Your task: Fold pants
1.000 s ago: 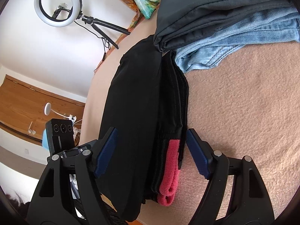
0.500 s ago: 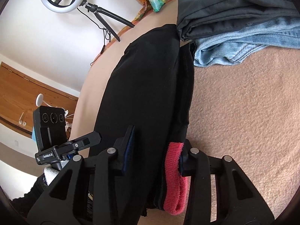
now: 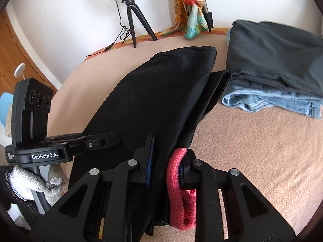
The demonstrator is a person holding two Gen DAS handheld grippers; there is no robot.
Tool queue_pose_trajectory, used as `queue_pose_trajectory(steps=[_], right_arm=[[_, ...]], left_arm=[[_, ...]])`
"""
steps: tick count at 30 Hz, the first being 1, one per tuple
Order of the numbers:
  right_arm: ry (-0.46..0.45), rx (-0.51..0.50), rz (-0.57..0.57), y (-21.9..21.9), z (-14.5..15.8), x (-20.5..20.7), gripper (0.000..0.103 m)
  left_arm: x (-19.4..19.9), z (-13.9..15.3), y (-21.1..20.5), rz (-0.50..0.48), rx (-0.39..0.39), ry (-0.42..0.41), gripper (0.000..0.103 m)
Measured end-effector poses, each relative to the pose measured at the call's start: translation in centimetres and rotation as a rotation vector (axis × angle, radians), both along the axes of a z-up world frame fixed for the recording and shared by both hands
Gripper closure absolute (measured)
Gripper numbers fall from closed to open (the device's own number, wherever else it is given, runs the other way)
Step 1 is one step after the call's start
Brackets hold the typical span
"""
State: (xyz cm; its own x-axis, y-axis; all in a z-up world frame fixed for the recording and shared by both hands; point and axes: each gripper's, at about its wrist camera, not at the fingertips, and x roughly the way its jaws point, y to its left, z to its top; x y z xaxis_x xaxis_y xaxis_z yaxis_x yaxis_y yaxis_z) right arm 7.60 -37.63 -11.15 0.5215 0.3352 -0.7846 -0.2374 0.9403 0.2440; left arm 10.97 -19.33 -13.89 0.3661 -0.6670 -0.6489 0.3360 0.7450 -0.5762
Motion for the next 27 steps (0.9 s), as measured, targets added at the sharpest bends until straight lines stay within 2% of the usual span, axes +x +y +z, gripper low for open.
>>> queue_pose_trajectory(steps=[3, 8, 19, 27], right_arm=[[-0.023, -0.001, -0.003, 0.4, 0.7, -0.3, 0.083], [-0.079, -0.062, 0.007, 1.2, 1.9, -1.1, 0.084], [-0.226, -0.130, -0.020, 1.0, 7.0, -3.3, 0.084], [-0.287, -0.163, -0.064, -0.9, 9.4, -3.4, 0.084]], left_arm=[[-0.6, 1.0, -0.6, -0.025, 0.029, -0.061, 0.084], [-1.1, 2.1, -1.0, -0.038, 0.045, -0.122, 0.086], [-2.6, 6.3, -2.4, -0.072, 0.067, -0.314, 0.087], [-1.6, 8.3, -5.2, -0.085, 0.037, -0.346, 0.087]])
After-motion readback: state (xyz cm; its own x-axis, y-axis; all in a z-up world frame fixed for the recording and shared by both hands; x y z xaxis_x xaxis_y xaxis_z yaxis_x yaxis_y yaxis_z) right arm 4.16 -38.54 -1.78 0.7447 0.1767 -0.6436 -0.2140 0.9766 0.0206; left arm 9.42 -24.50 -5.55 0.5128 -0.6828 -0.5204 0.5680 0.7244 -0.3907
